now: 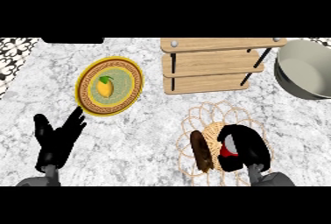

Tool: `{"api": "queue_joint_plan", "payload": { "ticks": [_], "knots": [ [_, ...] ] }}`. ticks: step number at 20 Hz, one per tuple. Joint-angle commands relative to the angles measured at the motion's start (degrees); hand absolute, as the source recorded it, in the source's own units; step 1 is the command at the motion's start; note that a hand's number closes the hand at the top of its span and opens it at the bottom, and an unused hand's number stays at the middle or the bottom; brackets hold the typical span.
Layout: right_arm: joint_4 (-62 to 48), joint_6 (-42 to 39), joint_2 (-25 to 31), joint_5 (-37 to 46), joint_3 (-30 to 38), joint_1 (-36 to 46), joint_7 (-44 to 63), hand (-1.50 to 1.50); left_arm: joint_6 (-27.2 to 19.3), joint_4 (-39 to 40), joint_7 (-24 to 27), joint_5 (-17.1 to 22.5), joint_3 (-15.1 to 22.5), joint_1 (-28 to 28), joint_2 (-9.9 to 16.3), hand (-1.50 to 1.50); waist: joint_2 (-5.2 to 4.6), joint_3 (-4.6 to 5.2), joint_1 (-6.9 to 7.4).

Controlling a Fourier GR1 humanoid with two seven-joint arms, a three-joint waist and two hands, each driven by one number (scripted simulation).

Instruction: Pick the can from the placemat and place it in the tiered shelf

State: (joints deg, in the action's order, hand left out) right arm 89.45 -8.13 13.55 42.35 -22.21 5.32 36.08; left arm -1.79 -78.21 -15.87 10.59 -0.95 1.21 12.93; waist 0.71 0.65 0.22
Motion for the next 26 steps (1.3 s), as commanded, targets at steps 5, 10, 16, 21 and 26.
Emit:
{"api": "queue_joint_plan", "payload": {
  "ticks": [5,10,16,21,26],
  "knots": [
    [-3.6,2.1,-4.4,1.1,-2.1,1.0,-6.8,1.5,-1.1,0.1,-1.4,-1.7,0.4,1.1,-1.7,0.0,-0.76,-0.67,0.11],
    [-8.8,-2.6,-13.2,1.5,-10.0,9.8,-5.5,1.5,0.5,-0.2,-0.9,-1.5,1.1,1.5,-1.2,0.0,-1.01,-0.69,1.85],
    [3.7,4.5,-13.5,1.2,-15.0,13.1,0.6,1.5,-1.5,1.2,-0.6,-2.9,0.5,1.7,-2.2,0.0,-0.56,-0.64,-0.05],
    [18.3,2.7,-13.5,6.0,-13.5,16.4,8.1,1.5,0.6,3.4,1.7,-1.2,-1.8,0.8,-1.0,0.0,-0.41,-0.59,-0.77],
    [31.3,-3.6,-13.5,7.5,-11.8,23.0,23.2,1.5,0.3,0.1,-1.4,-1.3,-1.5,1.4,-0.5,0.0,-0.33,-0.62,-0.51]
  ]
}}
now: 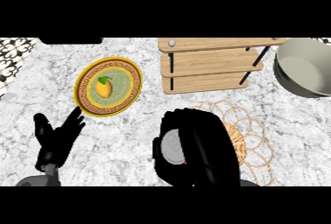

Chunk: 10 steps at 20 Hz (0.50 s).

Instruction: Pick the can from the placemat and place it in the tiered shelf

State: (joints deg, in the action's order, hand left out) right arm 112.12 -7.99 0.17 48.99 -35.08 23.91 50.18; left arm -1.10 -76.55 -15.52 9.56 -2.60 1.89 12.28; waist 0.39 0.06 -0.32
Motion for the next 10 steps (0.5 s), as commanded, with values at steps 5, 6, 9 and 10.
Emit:
{"api": "queue_joint_plan", "payload": {
  "ticks": [5,6,9,10],
  "knots": [
    [14.8,-16.7,-0.2,-4.3,13.7,14.9,15.5,1.5,-0.6,1.2,-0.7,-0.9,-0.5,1.9,0.0,0.0,-0.18,0.01,-0.19],
    [11.3,-15.8,-0.2,-5.5,17.8,17.8,13.6,1.5,-0.3,1.8,0.8,-1.2,0.0,1.4,-0.7,0.0,-0.3,0.0,0.16],
    [7.1,-16.9,-0.2,-5.7,22.2,24.1,15.1,1.5,-0.9,0.7,0.7,-1.2,0.1,-0.5,-1.8,0.0,-0.24,0.01,0.33],
    [3.4,-15.7,-0.2,-7.4,25.2,27.1,14.0,1.5,-0.9,-1.5,-0.6,-1.4,0.6,0.6,-1.3,0.0,-0.27,-0.01,0.58]
  ]
}}
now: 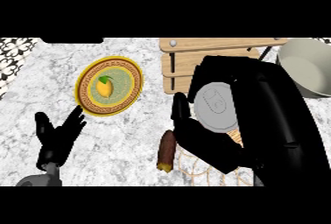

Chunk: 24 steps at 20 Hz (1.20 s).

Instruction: Pick the can from the placemat and place it in the tiered shelf

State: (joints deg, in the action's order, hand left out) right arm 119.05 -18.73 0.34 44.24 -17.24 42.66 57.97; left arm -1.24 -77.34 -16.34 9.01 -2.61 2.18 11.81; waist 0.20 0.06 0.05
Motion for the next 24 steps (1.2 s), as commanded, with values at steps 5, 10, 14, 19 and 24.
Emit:
{"api": "queue_joint_plan", "payload": {
  "ticks": [5,10,14,19,24],
  "knots": [
    [-9.6,-6.9,3.5,-6.3,18.0,17.1,4.8,1.5,0.9,1.4,1.9,-0.1,-0.7,0.0,-0.1,0.0,-0.07,0.0,0.08],
    [-20.7,-4.4,7.5,-6.4,21.8,21.5,-2.2,1.5,0.1,-1.7,-2.7,-0.4,0.3,0.7,-0.6,0.0,-0.17,-0.03,0.39],
    [-31.1,-4.3,12.4,-8.6,26.2,25.1,-9.6,1.5,2.0,-1.8,-3.6,1.2,-1.5,1.7,1.1,0.0,-0.28,-0.03,0.62],
    [-38.8,-5.2,14.1,-9.8,26.1,27.2,-13.5,1.5,1.7,1.9,1.0,-0.9,-1.1,0.5,-0.2,0.0,-0.27,-0.02,0.52],
    [-48.1,-1.7,17.1,-6.6,24.5,25.8,-24.3,1.5,2.7,-2.6,-3.5,0.1,-1.7,1.0,1.8,0.0,-0.38,-0.05,0.93]
  ]
}}
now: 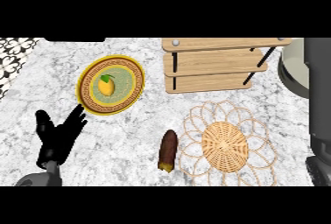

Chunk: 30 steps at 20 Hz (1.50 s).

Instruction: Pick the can from the placemat and place it in the tiered shelf

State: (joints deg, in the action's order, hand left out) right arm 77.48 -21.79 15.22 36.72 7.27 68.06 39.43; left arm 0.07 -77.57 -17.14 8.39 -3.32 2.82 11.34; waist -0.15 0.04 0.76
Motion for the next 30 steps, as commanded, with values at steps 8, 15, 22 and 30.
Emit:
{"api": "queue_joint_plan", "payload": {
  "ticks": [8,15,22,30],
  "knots": [
    [-20.0,10.5,-0.5,5.3,-1.6,4.5,-12.1,1.5,-1.3,2.0,2.4,-2.2,0.9,0.0,-2.7,0.0,-0.13,0.01,0.37],
    [-28.2,14.9,1.6,5.2,0.9,6.6,-19.8,1.5,0.9,1.4,1.9,-1.1,-0.6,-0.2,-1.0,0.0,-0.08,0.0,0.22],
    [-31.5,15.8,1.8,5.3,0.6,6.2,-24.2,1.5,1.8,-0.7,0.8,-0.4,-1.8,-1.5,0.1,0.0,0.02,-0.01,0.1],
    [-32.9,20.2,1.3,2.4,5.9,6.5,-21.2,1.5,-1.1,1.2,0.2,-2.8,-0.4,1.7,-2.2,0.0,0.01,-0.03,-0.35]
  ]
}}
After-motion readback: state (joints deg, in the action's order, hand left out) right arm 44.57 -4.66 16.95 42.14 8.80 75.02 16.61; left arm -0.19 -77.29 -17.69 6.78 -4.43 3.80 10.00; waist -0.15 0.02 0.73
